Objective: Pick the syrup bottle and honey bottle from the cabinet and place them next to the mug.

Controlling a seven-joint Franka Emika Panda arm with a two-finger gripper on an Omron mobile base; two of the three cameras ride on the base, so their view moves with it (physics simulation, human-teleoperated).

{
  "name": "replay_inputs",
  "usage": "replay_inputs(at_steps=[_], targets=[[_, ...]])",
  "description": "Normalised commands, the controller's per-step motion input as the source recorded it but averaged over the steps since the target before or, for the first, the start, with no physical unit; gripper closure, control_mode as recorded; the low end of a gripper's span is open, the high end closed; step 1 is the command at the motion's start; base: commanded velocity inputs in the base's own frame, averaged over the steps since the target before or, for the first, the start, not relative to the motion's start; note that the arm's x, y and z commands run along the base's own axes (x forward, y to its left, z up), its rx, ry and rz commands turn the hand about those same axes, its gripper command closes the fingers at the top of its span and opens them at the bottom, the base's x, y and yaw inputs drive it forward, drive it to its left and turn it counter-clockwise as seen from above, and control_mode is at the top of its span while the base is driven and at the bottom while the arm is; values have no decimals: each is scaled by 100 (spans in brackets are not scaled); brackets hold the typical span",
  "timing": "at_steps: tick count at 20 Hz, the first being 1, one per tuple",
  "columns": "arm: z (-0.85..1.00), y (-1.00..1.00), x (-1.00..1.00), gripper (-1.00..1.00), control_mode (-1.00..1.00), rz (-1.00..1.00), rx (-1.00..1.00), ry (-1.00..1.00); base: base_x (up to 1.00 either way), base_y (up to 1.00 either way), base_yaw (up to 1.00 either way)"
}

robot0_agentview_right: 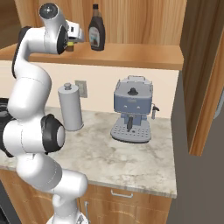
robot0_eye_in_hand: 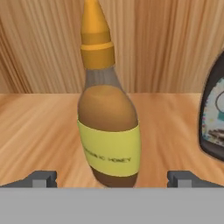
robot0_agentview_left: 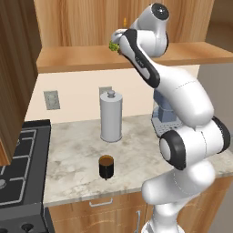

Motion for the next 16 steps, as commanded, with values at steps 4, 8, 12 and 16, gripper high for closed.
replay_inputs(at_steps=[4, 8, 12, 16], targets=[[0, 4, 18, -100, -100, 0, 0, 0, 0, 0, 0], [0, 7, 10, -100, -100, 0, 0, 0, 0, 0, 0], [0, 4, 6, -100, -100, 0, 0, 0, 0, 0, 0], [0, 2, 7, -100, -100, 0, 0, 0, 0, 0, 0]])
